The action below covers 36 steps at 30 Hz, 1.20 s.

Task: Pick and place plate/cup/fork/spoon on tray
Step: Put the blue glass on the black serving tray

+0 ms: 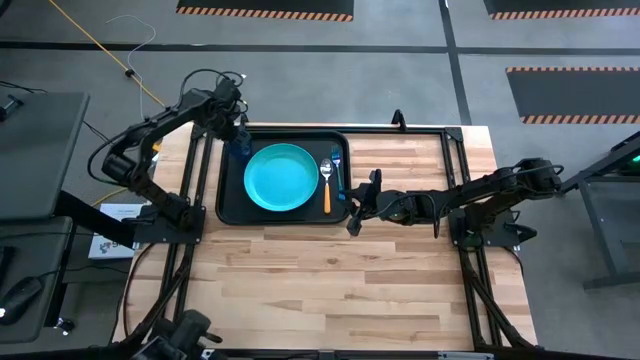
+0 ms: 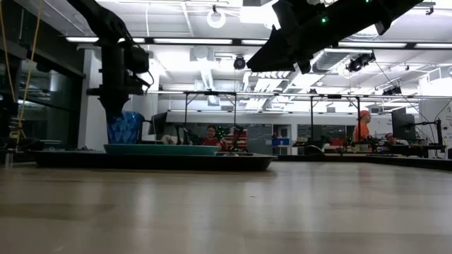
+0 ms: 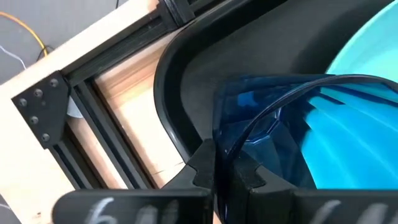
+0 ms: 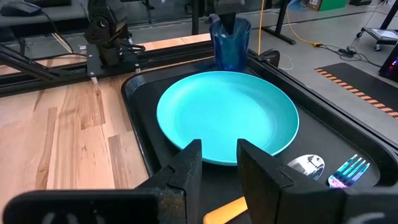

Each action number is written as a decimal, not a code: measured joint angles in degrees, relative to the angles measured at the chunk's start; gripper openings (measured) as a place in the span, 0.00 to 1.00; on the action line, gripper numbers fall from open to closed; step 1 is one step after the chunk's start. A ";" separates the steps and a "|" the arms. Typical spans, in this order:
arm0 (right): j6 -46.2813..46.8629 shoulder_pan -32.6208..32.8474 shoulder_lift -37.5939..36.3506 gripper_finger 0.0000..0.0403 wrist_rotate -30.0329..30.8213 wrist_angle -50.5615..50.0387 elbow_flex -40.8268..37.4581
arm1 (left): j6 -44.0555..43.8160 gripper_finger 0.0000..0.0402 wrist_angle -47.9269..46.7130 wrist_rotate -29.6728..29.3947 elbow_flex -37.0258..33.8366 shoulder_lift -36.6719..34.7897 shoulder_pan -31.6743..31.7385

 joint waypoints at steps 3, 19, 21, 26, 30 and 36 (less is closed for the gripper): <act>0.00 0.00 0.01 0.23 0.02 0.00 0.00 | -1.21 0.00 0.06 -0.32 0.00 0.71 0.02; -0.20 0.00 -0.01 0.23 0.02 0.00 0.00 | -3.01 0.02 -0.15 -3.76 0.04 2.19 0.02; -0.20 0.00 -0.01 0.23 0.00 0.00 0.00 | -2.38 0.02 -0.03 -3.82 0.04 2.21 0.02; -0.20 -0.01 -0.01 0.23 0.02 0.00 0.00 | -1.99 0.09 -0.02 -5.04 0.04 2.28 0.00; -0.20 -0.02 -0.01 0.23 0.02 0.00 0.00 | -1.79 0.18 0.00 -5.68 0.04 2.28 0.00; -0.20 -0.02 -0.01 0.23 0.02 0.00 0.00 | -1.45 0.33 0.39 -5.60 0.04 2.27 0.00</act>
